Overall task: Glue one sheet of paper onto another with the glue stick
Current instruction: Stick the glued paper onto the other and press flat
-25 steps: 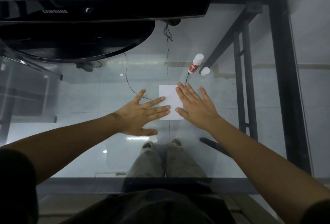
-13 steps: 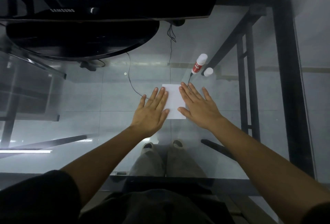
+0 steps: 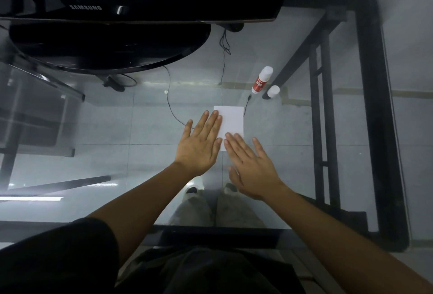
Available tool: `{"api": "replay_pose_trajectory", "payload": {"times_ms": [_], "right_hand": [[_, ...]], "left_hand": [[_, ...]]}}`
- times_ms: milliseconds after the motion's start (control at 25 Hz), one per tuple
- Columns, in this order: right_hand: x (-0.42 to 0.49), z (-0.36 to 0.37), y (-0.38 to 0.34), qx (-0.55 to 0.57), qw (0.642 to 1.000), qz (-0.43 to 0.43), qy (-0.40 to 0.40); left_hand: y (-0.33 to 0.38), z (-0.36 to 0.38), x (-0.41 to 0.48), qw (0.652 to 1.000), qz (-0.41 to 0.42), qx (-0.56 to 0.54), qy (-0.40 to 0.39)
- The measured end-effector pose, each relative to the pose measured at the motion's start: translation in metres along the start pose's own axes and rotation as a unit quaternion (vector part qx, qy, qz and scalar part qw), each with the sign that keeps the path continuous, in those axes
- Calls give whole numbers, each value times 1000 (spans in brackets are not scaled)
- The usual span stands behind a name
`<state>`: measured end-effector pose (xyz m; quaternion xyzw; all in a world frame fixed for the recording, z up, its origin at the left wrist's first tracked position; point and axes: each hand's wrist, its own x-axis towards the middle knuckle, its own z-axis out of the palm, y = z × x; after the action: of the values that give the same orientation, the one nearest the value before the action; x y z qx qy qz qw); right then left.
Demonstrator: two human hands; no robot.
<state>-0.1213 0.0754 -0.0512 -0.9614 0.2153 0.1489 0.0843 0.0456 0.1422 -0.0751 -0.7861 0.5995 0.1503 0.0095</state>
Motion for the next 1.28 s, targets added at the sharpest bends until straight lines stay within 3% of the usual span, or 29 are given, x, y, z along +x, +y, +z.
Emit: {"api": "replay_pose_trajectory", "payload": {"times_ms": [600, 800, 960, 1120, 1280], "right_hand": [[4, -3, 23, 12, 997, 81, -6], [20, -4, 8, 34, 998, 61, 0], [15, -5, 21, 28, 995, 100, 0], [32, -11, 15, 44, 997, 70, 12], [37, -14, 33, 24, 994, 104, 14]], "left_hand": [[-2, 3, 1, 1000, 3, 4, 16], [-3, 5, 1, 1000, 3, 11, 20], [-3, 5, 1, 1000, -1, 5, 21], [-3, 5, 1, 1000, 4, 5, 18], [-3, 3, 1, 1000, 4, -3, 13]]}}
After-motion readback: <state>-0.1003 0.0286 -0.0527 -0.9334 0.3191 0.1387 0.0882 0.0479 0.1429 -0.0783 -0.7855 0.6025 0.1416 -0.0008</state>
